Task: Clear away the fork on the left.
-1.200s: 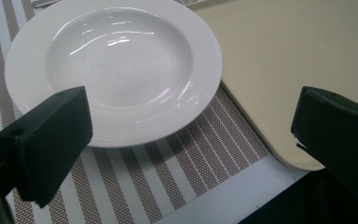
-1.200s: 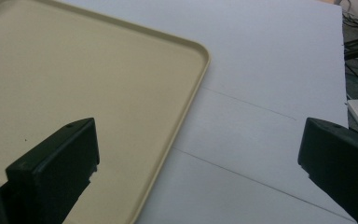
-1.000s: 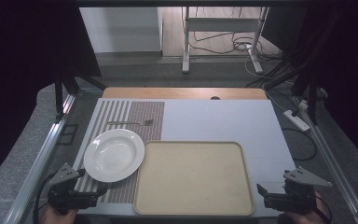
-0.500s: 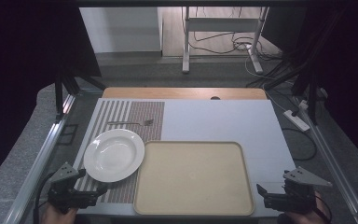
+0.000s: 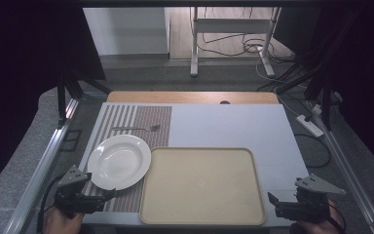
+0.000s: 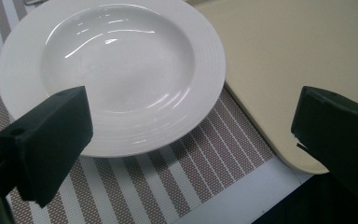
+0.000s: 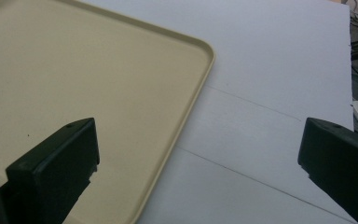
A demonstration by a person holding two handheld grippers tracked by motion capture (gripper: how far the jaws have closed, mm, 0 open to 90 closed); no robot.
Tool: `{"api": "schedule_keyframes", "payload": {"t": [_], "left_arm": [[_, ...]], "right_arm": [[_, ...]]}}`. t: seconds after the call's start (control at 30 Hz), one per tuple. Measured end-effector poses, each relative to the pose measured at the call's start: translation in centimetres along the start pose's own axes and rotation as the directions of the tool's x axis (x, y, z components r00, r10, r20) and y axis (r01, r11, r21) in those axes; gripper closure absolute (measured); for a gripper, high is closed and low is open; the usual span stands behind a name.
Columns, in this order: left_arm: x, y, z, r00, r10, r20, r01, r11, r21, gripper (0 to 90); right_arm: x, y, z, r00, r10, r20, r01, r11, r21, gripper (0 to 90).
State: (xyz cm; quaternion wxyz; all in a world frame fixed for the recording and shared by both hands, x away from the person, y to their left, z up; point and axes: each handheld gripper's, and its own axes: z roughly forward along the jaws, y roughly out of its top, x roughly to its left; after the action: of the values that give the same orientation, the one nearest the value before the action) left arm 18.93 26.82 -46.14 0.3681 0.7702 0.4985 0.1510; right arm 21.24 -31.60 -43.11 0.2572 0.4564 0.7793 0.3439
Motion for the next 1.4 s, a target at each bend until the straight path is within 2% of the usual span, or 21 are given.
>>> {"api": "schedule_keyframes", "payload": {"t": [0.1,0.23,0.33,0.4,0.63,0.8,0.93,1.4], "left_arm": [[0.3,0.0,0.3,0.9995,-0.011,0.028,0.011,0.9999,0.003,0.0],[0.6,0.0,0.6,0.9997,-0.021,0.015,0.020,0.9996,0.020,0.0],[0.8,0.1,0.8,0.9991,-0.036,0.022,0.035,0.9993,0.009,0.0],[1.0,0.2,1.0,0.9972,-0.059,0.046,0.059,0.9982,0.009,0.0],[1.0,0.9,1.7,0.9986,-0.037,0.038,0.037,0.9993,0.009,0.0],[1.0,1.7,2.7,0.9976,-0.043,0.054,0.042,0.9987,0.027,0.0],[1.0,2.2,3.5,0.9988,-0.020,0.045,0.019,0.9993,0.033,0.0],[2.1,3.8,5.2,0.9984,-0.032,0.047,0.030,0.9991,0.029,0.0]], "right_arm": [[0.0,0.0,0.0,1.0000,0.001,0.001,-0.001,1.000,-0.001,0.0],[0.0,0.0,0.0,1.0000,-0.002,0.002,0.002,1.000,0.001,0.0],[0.0,0.0,0.0,1.0000,-0.001,0.002,0.001,1.000,0.001,0.0],[0.0,0.0,0.0,1.0000,0.000,0.002,0.000,1.000,0.001,0.0],[0.1,0.0,0.0,1.0000,-0.008,0.005,0.008,1.000,0.008,0.0],[0.1,0.0,0.0,1.0000,-0.009,0.002,0.009,1.000,0.010,0.0],[0.1,0.0,0.0,0.9999,-0.011,0.001,0.011,1.000,0.011,0.0],[0.2,0.0,0.1,0.9999,-0.015,0.001,0.015,1.000,0.017,0.0]]}}
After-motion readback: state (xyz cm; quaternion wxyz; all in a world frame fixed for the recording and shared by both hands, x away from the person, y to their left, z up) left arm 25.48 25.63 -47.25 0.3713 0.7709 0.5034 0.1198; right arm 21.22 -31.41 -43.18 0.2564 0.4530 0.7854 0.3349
